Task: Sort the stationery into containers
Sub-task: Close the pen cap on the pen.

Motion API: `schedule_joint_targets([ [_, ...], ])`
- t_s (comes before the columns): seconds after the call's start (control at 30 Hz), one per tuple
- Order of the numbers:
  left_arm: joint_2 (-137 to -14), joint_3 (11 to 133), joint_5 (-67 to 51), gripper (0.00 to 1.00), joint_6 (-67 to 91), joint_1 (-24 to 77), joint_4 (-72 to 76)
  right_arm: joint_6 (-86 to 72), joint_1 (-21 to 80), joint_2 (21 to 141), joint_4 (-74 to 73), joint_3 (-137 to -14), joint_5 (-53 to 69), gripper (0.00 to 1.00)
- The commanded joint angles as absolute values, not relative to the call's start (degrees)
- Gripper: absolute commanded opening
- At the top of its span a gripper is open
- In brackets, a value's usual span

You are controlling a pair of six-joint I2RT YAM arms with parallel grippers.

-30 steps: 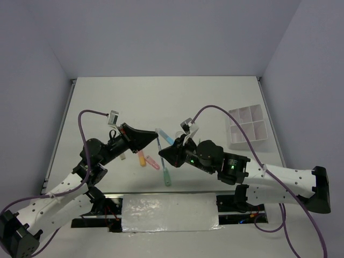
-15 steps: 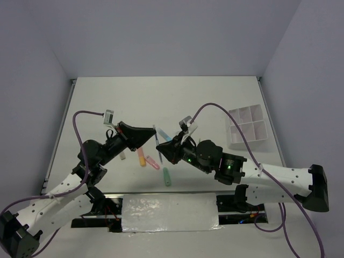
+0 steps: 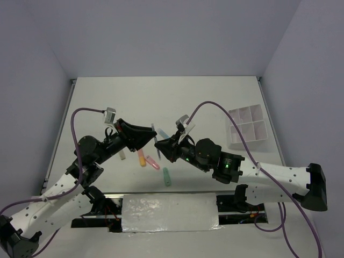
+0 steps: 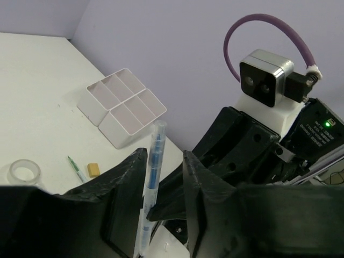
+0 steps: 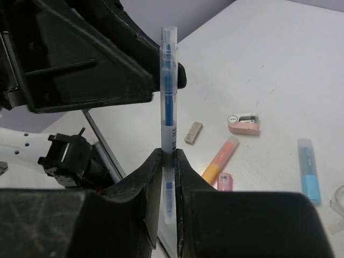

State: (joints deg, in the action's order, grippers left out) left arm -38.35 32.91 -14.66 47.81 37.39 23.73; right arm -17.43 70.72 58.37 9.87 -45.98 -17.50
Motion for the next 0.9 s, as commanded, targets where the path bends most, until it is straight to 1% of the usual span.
schedule_joint_targets([
  [0.0,-36.7,36.2,-16.2,0.47,43.5,38.0,21.5,-16.2,70.3,57.9,11.9,-48.4,-17.5,0.00],
  [0.07,-36.9,36.7,-16.6,0.51,42.9,38.0,21.4,-16.4,70.3,57.6,11.8,-48.1,-17.6,0.00],
  [0.1,-36.9,36.7,-17.0,0.52,42.8,38.1,21.6,-16.7,70.2,57.3,12.0,-47.9,-17.7,0.00],
  [0.27,-37.1,35.2,-18.6,0.50,42.4,38.0,23.4,-17.0,70.2,56.7,11.8,-48.4,-16.6,0.00],
  [0.47,-37.7,34.6,-19.2,0.50,41.7,38.0,22.8,-17.3,70.2,55.1,11.8,-48.5,-15.7,0.00],
  [0.63,-38.6,34.4,-20.1,0.47,41.7,38.0,23.5,-17.6,70.2,54.5,12.4,-48.2,-14.2,0.00],
  [0.73,-39.0,34.3,-21.1,0.36,42.0,38.0,24.6,-16.9,70.3,54.8,12.2,-48.3,-13.3,0.00],
  [0.87,-39.6,34.3,-23.0,0.37,42.0,38.0,25.9,-16.8,70.3,55.4,12.6,-48.5,-11.3,0.00],
])
